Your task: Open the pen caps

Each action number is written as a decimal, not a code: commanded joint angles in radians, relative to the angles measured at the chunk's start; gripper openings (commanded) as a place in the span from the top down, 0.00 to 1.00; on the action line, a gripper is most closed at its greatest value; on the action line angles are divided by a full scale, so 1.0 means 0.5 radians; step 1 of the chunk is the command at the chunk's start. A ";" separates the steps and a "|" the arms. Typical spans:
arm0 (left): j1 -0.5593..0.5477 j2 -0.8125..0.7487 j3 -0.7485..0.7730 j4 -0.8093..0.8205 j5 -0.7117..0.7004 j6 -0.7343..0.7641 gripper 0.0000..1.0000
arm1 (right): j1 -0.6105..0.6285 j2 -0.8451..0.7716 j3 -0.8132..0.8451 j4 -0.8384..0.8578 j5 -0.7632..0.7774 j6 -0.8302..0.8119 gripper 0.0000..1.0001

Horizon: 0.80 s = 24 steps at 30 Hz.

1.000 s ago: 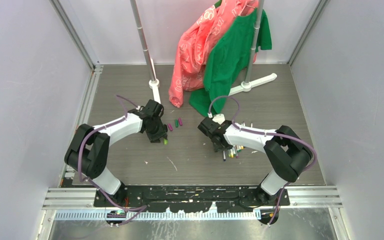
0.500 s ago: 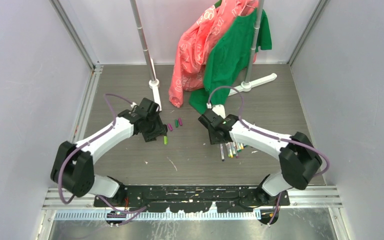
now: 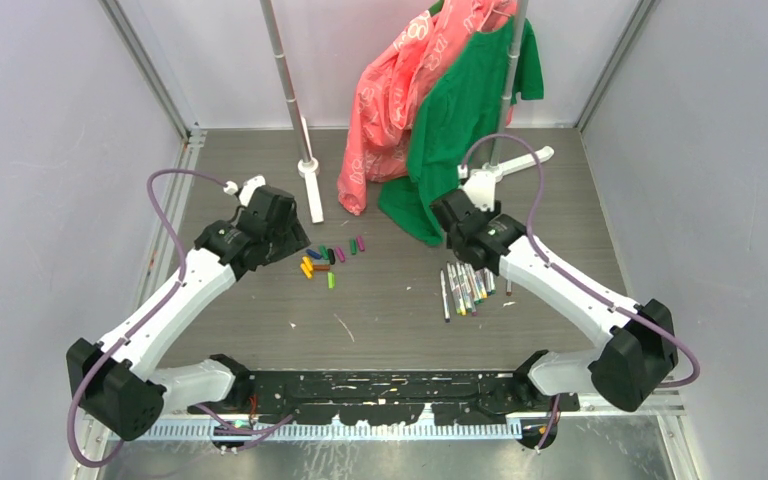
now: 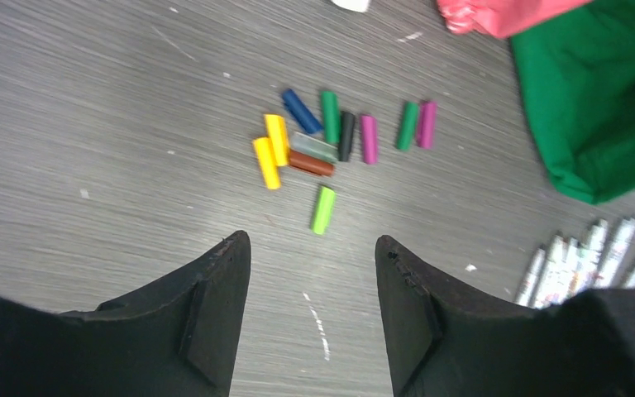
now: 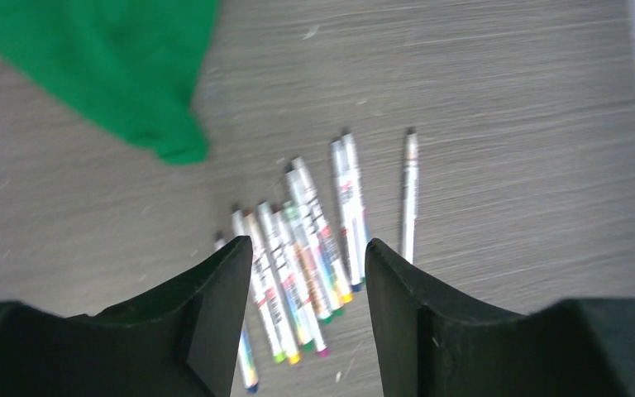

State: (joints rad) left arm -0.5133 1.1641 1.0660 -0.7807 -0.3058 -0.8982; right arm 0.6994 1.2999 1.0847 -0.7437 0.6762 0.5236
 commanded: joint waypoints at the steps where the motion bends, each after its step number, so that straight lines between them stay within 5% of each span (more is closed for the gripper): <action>1: 0.010 -0.054 0.003 -0.027 -0.373 0.135 0.42 | -0.207 -0.060 0.001 0.024 0.311 -0.054 0.42; 7: 0.185 -0.161 -0.130 0.210 -0.418 0.353 0.42 | -0.410 -0.204 -0.184 0.338 0.486 -0.286 0.24; 15: 0.461 -0.245 -0.312 0.542 -0.372 0.652 0.41 | -0.853 -0.270 -0.240 0.631 0.386 -0.395 0.13; 19: 0.464 -0.362 -0.441 0.742 -0.503 0.760 0.30 | -0.909 -0.255 -0.267 0.731 0.459 -0.382 0.01; 24: 0.496 -0.396 -0.534 0.915 -0.508 0.870 0.28 | -0.916 -0.177 -0.263 0.841 0.406 -0.394 0.00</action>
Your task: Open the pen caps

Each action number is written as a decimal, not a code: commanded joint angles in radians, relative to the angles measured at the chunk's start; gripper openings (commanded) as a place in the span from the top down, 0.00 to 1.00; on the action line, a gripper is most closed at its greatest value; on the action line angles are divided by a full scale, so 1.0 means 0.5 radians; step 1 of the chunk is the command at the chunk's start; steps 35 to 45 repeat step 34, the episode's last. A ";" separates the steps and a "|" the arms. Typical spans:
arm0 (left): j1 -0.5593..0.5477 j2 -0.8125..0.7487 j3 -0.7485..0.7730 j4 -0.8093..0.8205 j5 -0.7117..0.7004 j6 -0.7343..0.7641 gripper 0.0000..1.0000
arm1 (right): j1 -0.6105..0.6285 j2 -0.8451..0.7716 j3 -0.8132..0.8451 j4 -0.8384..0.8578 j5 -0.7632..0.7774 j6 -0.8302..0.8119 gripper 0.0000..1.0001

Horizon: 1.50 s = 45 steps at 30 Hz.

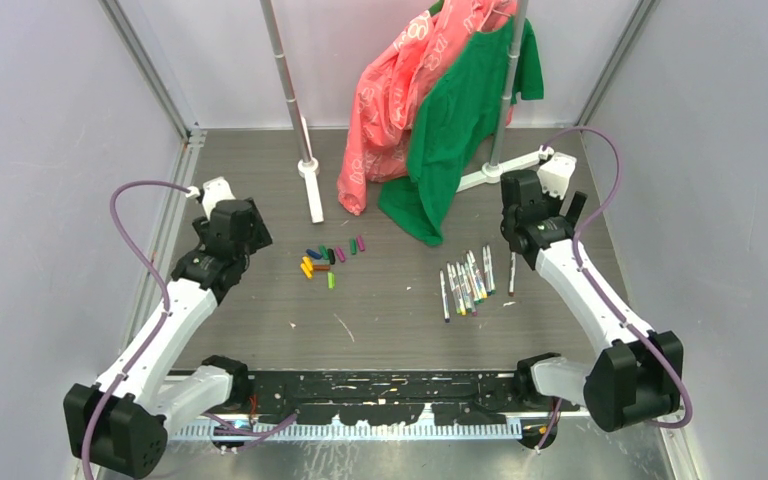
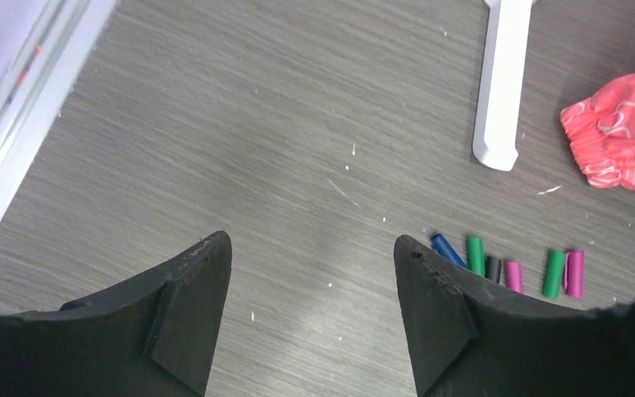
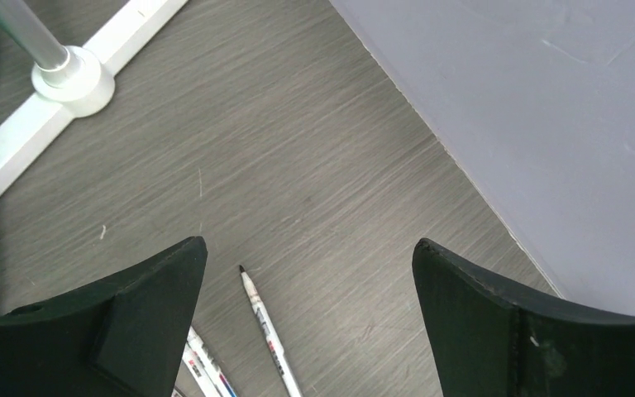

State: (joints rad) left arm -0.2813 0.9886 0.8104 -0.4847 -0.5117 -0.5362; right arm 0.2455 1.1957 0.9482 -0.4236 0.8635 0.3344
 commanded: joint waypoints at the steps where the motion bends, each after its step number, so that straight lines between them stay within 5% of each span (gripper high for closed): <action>1: 0.040 -0.040 -0.032 0.354 -0.086 0.157 0.28 | -0.007 0.058 0.027 0.205 0.030 -0.010 0.00; 14: 0.265 0.136 -0.103 0.692 0.161 0.164 0.28 | -0.008 0.027 -0.035 0.233 0.013 0.180 0.00; 45: 0.301 0.222 -0.133 0.743 0.225 0.021 0.28 | -0.003 0.092 0.035 0.066 0.024 0.301 0.00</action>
